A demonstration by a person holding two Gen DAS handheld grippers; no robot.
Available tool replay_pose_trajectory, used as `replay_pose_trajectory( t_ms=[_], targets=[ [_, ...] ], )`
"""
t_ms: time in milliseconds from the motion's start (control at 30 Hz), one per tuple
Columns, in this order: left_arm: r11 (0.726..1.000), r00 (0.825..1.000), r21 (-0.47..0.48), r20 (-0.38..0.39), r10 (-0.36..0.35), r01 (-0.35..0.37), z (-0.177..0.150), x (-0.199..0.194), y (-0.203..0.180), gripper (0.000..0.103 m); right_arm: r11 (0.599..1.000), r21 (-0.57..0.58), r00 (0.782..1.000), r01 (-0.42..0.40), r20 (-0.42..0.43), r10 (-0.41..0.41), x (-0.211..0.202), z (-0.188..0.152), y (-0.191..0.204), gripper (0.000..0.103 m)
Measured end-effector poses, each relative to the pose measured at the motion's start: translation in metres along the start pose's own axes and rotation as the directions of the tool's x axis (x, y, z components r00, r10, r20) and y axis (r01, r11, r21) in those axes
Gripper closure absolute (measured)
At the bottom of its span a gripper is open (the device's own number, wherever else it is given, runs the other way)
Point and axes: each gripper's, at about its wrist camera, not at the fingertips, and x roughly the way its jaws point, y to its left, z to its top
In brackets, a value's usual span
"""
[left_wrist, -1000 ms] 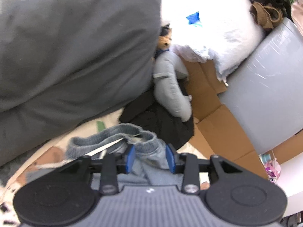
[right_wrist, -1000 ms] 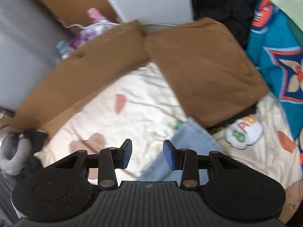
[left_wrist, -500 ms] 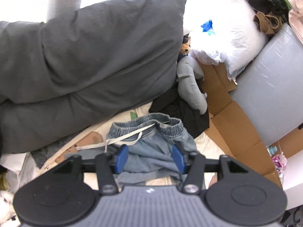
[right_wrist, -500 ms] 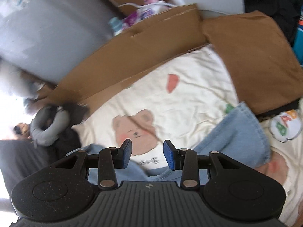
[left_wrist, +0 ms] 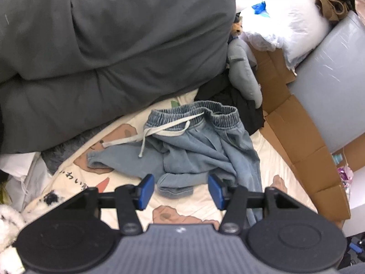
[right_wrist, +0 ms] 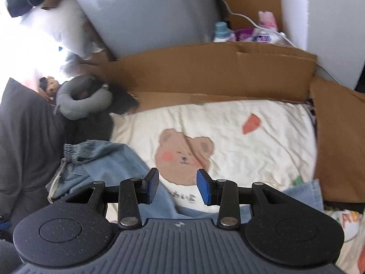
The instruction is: Fold clothes
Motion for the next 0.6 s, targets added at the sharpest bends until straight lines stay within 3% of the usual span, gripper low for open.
replay_pose_trajectory(
  t_ms=[367,600],
  targets=[
    [0.999,0.998,-0.032,-0.068,-0.014,0.012,-0.027,0.071,0.011,0.048,0.997,-0.030,0.998,-0.065,-0.001,0.065,0.035,-0.031,0.028,0.059],
    [1.000,0.993,0.017,-0.115,0.018,-0.016,-0.049,0.107,0.012,0.047,0.991,-0.015,0.991,-0.132,-0.018,0.131,0.055,-0.040,0.032,0.059]
  ],
)
